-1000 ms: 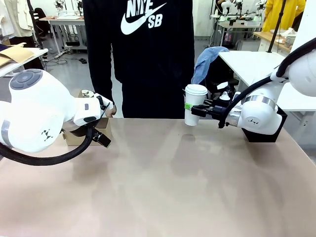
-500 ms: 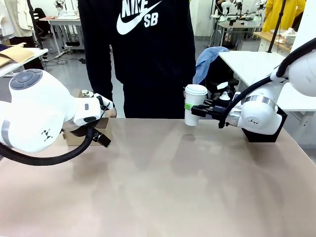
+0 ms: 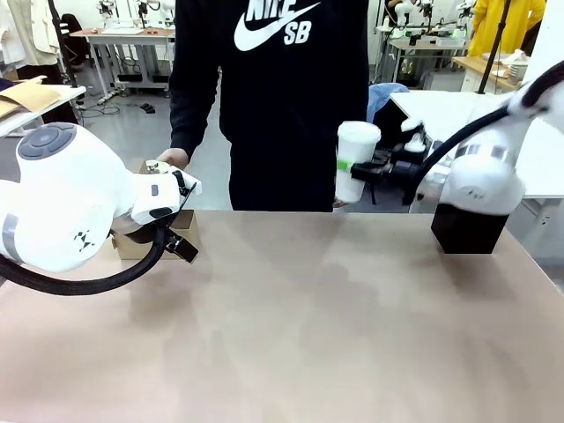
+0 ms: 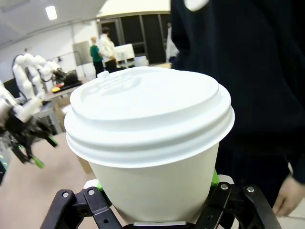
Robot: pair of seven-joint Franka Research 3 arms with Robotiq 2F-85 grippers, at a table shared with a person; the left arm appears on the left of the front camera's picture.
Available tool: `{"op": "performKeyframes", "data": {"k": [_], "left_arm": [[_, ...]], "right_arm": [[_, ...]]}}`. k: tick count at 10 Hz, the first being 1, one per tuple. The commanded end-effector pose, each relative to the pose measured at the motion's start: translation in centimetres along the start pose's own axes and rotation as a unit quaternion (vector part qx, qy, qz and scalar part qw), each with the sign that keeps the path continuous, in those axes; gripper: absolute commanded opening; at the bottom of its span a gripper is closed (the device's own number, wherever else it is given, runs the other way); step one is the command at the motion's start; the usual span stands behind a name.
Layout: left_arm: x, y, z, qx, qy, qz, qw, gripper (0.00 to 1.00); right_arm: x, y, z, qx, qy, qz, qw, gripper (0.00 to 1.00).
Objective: Pour a drink into a cup and package it in a carrier.
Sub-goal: When a person places the Paper Cup Lid on the 600 ml Paper Cup , lift the 600 ml Paper Cup, then position the Cup Carrier in the center of the table.
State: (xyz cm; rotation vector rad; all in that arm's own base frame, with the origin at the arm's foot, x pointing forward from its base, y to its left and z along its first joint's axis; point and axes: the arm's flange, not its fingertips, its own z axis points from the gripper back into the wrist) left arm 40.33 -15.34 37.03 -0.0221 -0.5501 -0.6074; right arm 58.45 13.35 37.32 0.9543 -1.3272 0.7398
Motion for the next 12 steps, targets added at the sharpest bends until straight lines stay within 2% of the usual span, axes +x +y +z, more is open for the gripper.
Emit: {"op": "performKeyframes", "data": {"k": [1, 3, 5, 7, 8, 9, 12], "left_arm": [[-0.1, 0.1, 0.0, -0.001, 0.0, 0.002, 1.0, 1.0], [-0.1, 0.1, 0.0, -0.001, 0.0, 0.002, 1.0, 1.0], [-0.1, 0.1, 0.0, -0.001, 0.0, 0.002, 1.0, 1.0], [-0.1, 0.1, 0.0, -0.001, 0.0, 0.002, 1.0, 1.0], [-0.1, 0.1, 0.0, -0.001, 0.0, 0.002, 1.0, 1.0], [-0.1, 0.1, 0.0, -0.001, 0.0, 0.002, 1.0, 1.0], [-0.1, 0.1, 0.0, -0.001, 0.0, 0.002, 1.0, 1.0]], "right_arm": [[5.7, 3.1, 2.4, 0.037, 0.0, -0.012, 0.999, 0.8], [11.1, 7.8, 3.7, 0.068, 0.005, -0.005, 0.998, 0.8], [13.4, 10.6, 3.9, 0.063, 0.02, 0.012, 0.998, 0.8], [14.6, 11.3, 4.0, 0.049, 0.02, 0.015, 0.998, 0.8], [14.4, 11.1, 4.6, 0.083, 0.017, 0.008, 0.996, 0.8], [14.5, 11.6, 3.7, 0.062, 0.011, 0.027, 0.998, 0.8], [14.5, 11.6, 3.7, 0.062, 0.011, 0.027, 0.998, 0.8]]}}
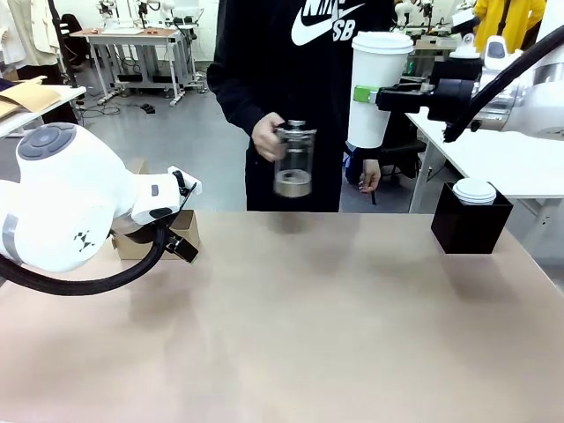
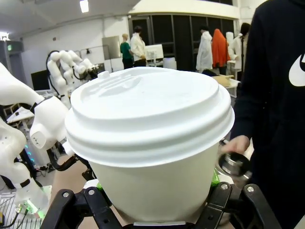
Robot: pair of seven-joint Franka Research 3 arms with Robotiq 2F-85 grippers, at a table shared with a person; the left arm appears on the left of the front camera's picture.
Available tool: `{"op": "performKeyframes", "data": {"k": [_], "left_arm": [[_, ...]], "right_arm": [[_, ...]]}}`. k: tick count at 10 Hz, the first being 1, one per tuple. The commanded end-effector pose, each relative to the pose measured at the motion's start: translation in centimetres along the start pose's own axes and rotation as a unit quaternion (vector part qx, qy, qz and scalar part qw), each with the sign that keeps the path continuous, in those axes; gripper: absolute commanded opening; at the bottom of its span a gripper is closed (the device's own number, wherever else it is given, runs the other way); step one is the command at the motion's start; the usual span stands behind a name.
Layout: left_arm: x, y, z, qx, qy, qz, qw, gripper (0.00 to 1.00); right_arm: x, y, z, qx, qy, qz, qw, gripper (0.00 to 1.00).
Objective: Pour a drink into a cup and package it in a carrier.
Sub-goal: Position the Cup Carrier in the center of the table.
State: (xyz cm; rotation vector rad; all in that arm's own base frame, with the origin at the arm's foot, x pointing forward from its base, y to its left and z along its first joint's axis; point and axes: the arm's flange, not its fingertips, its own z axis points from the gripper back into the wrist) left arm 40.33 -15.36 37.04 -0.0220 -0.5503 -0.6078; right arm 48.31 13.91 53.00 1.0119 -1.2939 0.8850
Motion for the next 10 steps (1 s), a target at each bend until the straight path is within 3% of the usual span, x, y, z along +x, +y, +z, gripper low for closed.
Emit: {"op": "performKeyframes", "data": {"k": [1, 8, 10], "left_arm": [[-0.1, 0.1, 0.0, -0.001, 0.0, 0.002, 1.0, 1.0], [0.0, 0.0, 0.0, 0.0, 0.0, 0.0, 1.0, 1.0], [0.9, 0.7, 3.4, -0.007, 0.012, 0.035, 0.999, 1.0]], "right_arm": [[0.3, 0.1, -0.2, -0.003, -0.004, 0.002, 1.0, 0.8], [0.3, 0.1, -0.2, -0.003, -0.004, 0.002, 1.0, 0.8], [0.3, 0.1, -0.2, -0.003, -0.004, 0.002, 1.0, 0.8]]}}
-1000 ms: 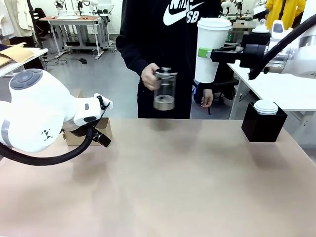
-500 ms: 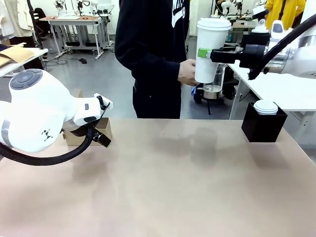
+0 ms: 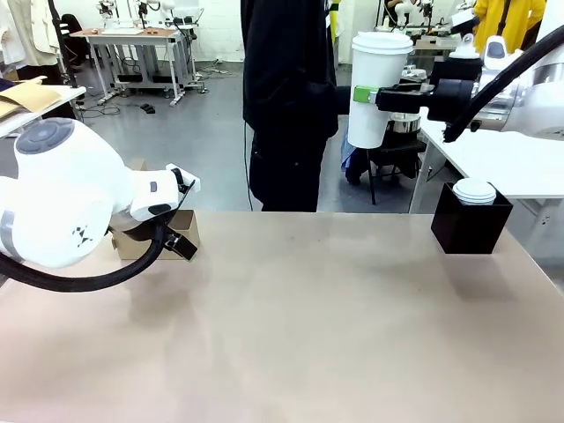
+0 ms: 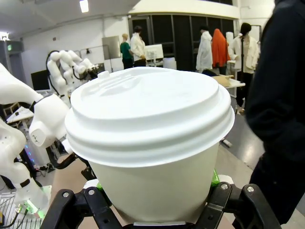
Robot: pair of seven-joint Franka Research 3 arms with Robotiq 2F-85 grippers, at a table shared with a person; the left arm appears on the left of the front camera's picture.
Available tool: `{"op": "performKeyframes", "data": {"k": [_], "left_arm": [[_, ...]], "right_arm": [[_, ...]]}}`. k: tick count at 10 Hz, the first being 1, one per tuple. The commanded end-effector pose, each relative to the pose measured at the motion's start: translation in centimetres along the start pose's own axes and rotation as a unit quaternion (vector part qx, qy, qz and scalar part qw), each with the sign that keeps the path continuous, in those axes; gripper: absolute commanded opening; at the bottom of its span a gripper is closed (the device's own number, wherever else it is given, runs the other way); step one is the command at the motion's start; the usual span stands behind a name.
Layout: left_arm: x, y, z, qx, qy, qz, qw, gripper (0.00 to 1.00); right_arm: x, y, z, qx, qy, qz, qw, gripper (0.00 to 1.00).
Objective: Pour a drink into a cup and package it in a carrier.
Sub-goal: Position the Cup Carrier in the center of the table.
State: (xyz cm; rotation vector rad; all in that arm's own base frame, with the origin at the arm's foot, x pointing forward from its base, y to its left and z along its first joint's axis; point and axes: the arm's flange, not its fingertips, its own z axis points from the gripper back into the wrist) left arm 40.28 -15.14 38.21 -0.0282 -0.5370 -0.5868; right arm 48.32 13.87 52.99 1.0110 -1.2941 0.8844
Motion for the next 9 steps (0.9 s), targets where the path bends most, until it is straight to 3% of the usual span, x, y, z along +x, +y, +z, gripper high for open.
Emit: {"op": "performKeyframes", "data": {"k": [1, 3, 6, 9], "left_arm": [[1.6, 0.7, 5.0, -0.008, 0.009, 0.034, 0.999, 1.0], [3.7, 1.3, 10.8, -0.001, 0.017, 0.061, 0.998, 1.0], [7.9, 5.4, 17.0, 0.017, 0.021, 0.119, 0.993, 1.0], [14.4, 7.0, 16.2, 0.028, 0.059, 0.179, 0.982, 1.0]], "right_arm": [[0.3, 0.1, -0.2, -0.002, -0.004, 0.002, 1.0, 0.8], [0.3, 0.1, -0.2, -0.002, -0.004, 0.002, 1.0, 0.8], [0.3, 0.1, -0.2, -0.002, -0.004, 0.002, 1.0, 0.8], [0.3, 0.1, -0.2, -0.002, -0.004, 0.002, 1.0, 0.8]]}}
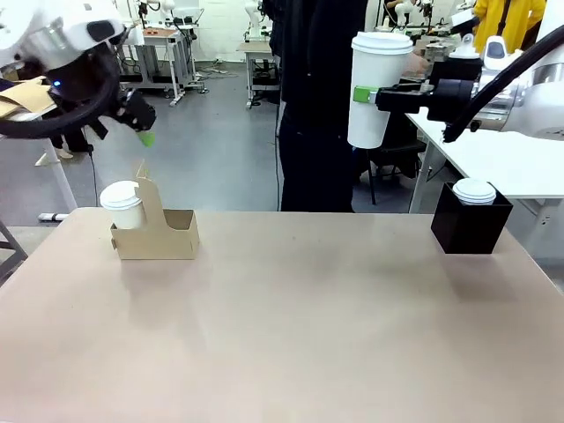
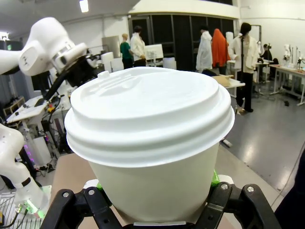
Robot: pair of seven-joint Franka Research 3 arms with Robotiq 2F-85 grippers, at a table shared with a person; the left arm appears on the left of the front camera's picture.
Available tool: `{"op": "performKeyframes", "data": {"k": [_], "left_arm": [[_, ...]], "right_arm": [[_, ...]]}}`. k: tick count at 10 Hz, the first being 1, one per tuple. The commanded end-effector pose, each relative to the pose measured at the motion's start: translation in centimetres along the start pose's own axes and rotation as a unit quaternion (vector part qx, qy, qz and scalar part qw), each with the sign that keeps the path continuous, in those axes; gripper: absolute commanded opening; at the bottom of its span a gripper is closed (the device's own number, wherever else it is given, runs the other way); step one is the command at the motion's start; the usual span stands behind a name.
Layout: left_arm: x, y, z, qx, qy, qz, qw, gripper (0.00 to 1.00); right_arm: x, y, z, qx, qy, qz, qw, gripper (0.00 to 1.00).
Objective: Pour a drink into a cup and package it in a carrier.
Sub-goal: Position the Cup Carrier in the center of the table.
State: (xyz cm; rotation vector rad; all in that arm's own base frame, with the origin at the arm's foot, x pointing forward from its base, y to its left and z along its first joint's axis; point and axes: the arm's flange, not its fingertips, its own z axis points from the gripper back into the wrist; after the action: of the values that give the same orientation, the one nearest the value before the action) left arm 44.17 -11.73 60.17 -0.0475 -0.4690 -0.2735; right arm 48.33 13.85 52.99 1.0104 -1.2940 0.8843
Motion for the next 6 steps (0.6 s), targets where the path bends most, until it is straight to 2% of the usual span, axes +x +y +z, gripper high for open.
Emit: {"op": "performKeyframes", "data": {"k": [1, 3, 6], "left_arm": [[3.8, -1.3, -2.7, 0.006, 0.041, 0.04, 0.998, 1.0], [5.8, -0.7, -5.9, 0.013, 0.069, 0.076, 0.995, 1.0], [5.4, 0.9, -8.8, 0.026, 0.09, 0.106, 0.99, 1.0]], "right_arm": [[0.3, 0.1, -0.2, -0.002, -0.004, 0.002, 1.0, 0.8], [0.3, 0.1, -0.2, -0.002, -0.004, 0.002, 1.0, 0.8], [0.3, 0.1, -0.2, -0.002, -0.004, 0.002, 1.0, 0.8]]}}
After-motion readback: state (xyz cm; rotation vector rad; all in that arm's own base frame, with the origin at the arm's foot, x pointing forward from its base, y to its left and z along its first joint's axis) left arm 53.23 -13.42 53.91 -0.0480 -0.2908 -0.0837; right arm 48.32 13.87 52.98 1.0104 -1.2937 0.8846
